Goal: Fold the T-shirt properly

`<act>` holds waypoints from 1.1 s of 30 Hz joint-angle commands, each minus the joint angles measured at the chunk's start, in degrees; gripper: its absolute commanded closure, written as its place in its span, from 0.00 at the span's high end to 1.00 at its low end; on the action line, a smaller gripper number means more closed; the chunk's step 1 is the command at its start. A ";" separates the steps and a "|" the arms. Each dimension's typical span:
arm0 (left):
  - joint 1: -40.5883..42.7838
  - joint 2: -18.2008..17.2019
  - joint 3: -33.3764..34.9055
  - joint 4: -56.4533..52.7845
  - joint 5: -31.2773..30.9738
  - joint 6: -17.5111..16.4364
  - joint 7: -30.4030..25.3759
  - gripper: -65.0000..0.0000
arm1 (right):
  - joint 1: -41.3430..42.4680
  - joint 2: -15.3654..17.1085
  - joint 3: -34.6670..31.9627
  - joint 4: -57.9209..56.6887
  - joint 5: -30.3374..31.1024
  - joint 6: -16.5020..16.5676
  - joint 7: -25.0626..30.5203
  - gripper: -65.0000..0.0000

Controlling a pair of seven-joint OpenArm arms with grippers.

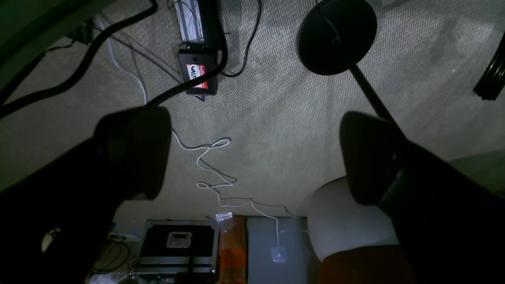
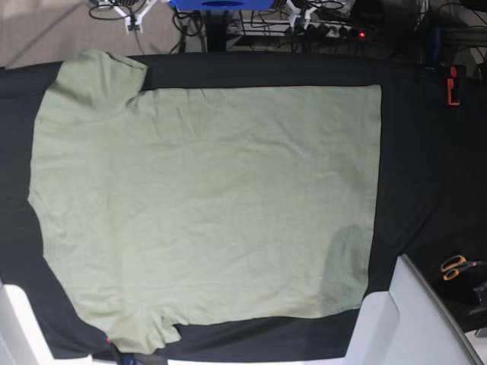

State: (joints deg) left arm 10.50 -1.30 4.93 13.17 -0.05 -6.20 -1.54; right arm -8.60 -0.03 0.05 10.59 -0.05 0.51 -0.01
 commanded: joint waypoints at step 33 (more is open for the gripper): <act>31.12 -16.33 -0.93 50.26 -22.76 -0.18 -0.17 0.00 | -34.96 0.34 7.73 61.37 0.19 -0.29 -18.41 0.00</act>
State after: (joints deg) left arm 40.66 -17.26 4.12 63.13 -22.72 -5.96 -0.51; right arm -42.83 0.10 7.60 71.26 0.10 0.34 -19.66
